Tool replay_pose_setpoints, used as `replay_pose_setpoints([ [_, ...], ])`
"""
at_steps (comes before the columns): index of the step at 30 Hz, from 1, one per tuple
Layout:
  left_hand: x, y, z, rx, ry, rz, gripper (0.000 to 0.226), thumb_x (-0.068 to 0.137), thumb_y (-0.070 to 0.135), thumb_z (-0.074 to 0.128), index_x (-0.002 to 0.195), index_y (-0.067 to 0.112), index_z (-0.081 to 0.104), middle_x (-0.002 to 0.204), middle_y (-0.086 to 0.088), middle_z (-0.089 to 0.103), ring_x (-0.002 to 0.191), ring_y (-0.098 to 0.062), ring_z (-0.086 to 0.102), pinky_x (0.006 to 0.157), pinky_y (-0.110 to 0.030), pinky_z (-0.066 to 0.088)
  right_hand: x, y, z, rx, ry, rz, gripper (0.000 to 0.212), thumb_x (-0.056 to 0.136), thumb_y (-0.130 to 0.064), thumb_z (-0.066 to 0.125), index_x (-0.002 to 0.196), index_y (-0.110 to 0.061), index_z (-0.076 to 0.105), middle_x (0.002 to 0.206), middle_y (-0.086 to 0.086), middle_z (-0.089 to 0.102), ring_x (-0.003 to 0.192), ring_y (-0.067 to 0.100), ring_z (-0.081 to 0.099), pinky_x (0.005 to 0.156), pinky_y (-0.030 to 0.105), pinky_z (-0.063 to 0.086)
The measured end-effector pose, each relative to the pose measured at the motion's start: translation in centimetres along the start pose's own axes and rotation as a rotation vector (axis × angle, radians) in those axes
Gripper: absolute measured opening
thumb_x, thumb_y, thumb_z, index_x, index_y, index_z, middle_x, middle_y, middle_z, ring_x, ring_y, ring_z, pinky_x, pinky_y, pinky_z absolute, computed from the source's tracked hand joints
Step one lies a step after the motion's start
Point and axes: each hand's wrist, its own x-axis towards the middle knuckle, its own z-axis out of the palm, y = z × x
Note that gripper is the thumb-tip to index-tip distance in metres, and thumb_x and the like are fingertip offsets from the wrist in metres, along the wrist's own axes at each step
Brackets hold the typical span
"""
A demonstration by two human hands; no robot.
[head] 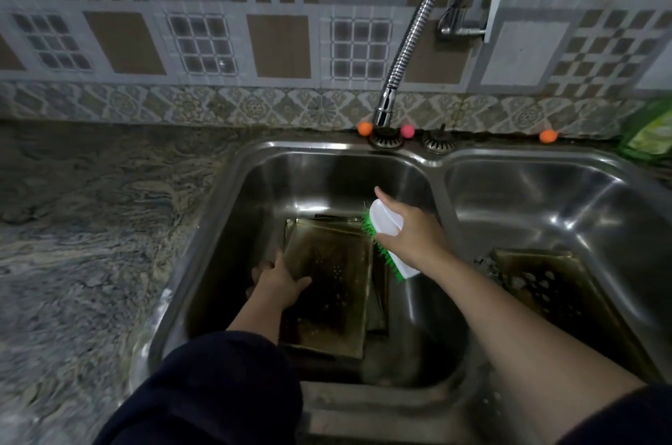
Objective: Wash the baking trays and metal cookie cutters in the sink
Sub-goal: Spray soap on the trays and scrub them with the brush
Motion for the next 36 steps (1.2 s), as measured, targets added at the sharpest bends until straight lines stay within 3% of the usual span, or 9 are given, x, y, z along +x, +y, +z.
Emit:
replay_pose_setpoints([
  [6, -2.0, 5.8, -1.7, 0.078, 0.153, 0.293, 0.071, 0.094, 0.043, 0.05, 0.152, 0.027, 0.013, 0.155, -0.006, 0.021, 0.143, -0.03, 0.014, 0.11, -0.053, 0.026, -0.7, -0.2, -2.5, 0.054, 0.052, -0.018, 0.079, 0.083, -0.02, 0.068, 0.143, -0.05, 0.028, 0.135, -0.002, 0.057, 0.046, 0.001, 0.044, 0.049, 0.015, 0.035],
  [8, -2.5, 8.5, -1.5, 0.08, 0.156, 0.378, 0.064, 0.094, 0.042, 0.047, 0.151, 0.025, 0.022, 0.153, -0.008, 0.027, 0.142, -0.031, 0.018, 0.11, -0.05, 0.027, -1.1, -0.1, -4.3, 0.026, 0.083, -0.01, 0.077, 0.083, -0.022, 0.068, 0.143, -0.05, 0.029, 0.143, -0.007, 0.049, 0.073, 0.006, 0.06, 0.062, 0.02, 0.039],
  [11, -3.8, 13.4, -0.2, 0.073, 0.185, 0.537, 0.059, 0.094, 0.036, 0.05, 0.148, 0.02, 0.031, 0.148, -0.011, 0.037, 0.138, -0.032, 0.026, 0.111, -0.041, 0.028, -2.1, 0.8, -7.6, 0.02, 0.132, 0.023, 0.077, 0.083, -0.025, 0.069, 0.144, -0.05, 0.029, 0.147, -0.007, 0.044, 0.113, 0.02, 0.059, 0.074, 0.022, 0.04],
  [14, -5.9, 18.3, 2.2, 0.081, 0.219, 0.668, 0.051, 0.092, 0.034, 0.052, 0.14, 0.019, 0.044, 0.139, -0.01, 0.05, 0.13, -0.03, 0.038, 0.103, -0.035, 0.027, -3.5, 2.8, -11.4, 0.01, 0.205, 0.057, 0.078, 0.083, -0.027, 0.07, 0.145, -0.048, 0.027, 0.149, -0.006, 0.042, 0.119, 0.018, 0.056, 0.082, 0.025, 0.044],
  [17, -8.9, 22.4, 5.5, 0.049, 0.187, 0.731, 0.046, 0.092, 0.023, 0.052, 0.137, 0.013, 0.048, 0.136, -0.014, 0.053, 0.128, -0.031, 0.044, 0.105, -0.032, 0.03, -5.1, 6.0, -15.1, 0.014, 0.255, 0.098, 0.077, 0.085, -0.026, 0.068, 0.146, -0.048, 0.026, 0.151, -0.004, 0.038, 0.116, 0.018, 0.055, 0.078, 0.023, 0.039],
  [21, -12.1, 25.5, 11.2, -0.011, -0.024, 0.695, 0.041, 0.096, 0.017, 0.047, 0.136, 0.008, 0.05, 0.137, -0.015, 0.053, 0.127, -0.03, 0.049, 0.103, -0.03, 0.036, -7.1, 10.7, -19.6, -0.049, 0.271, 0.135, 0.081, 0.083, -0.026, 0.069, 0.146, -0.048, 0.024, 0.152, -0.006, 0.036, 0.129, 0.019, 0.046, 0.08, 0.025, 0.04],
  [26, -13.5, 27.2, 18.8, -0.056, -0.277, 0.476, 0.037, 0.098, 0.024, 0.047, 0.13, 0.007, 0.055, 0.131, -0.01, 0.057, 0.122, -0.027, 0.054, 0.097, -0.027, 0.041, -8.8, 16.9, -26.5, -0.156, 0.296, 0.188, 0.087, 0.08, -0.024, 0.074, 0.147, -0.045, 0.023, 0.151, -0.003, 0.038, 0.125, 0.024, 0.049, 0.079, 0.029, 0.041],
  [32, -12.4, 28.4, 23.5, -0.041, -0.363, 0.349, 0.037, 0.097, 0.033, 0.048, 0.122, 0.008, 0.058, 0.126, -0.013, 0.061, 0.109, -0.027, 0.06, 0.097, -0.034, 0.047, -8.5, 24.2, -33.3, -0.167, 0.358, 0.233, 0.084, 0.079, -0.028, 0.072, 0.147, -0.044, 0.027, 0.152, -0.002, 0.037, 0.126, 0.026, 0.049, 0.086, 0.032, 0.042],
  [36, -11.1, 29.3, 25.2, 0.037, -0.282, 0.366, 0.048, 0.1, 0.041, 0.036, 0.142, 0.018, 0.04, 0.138, -0.01, 0.051, 0.121, -0.029, 0.052, 0.103, -0.036, 0.041, -7.2, 28.3, -37.1, -0.159, 0.358, 0.264, 0.081, 0.082, -0.025, 0.072, 0.148, -0.041, 0.027, 0.154, 0.0, 0.034, 0.133, 0.027, 0.042, 0.096, 0.038, 0.042],
])
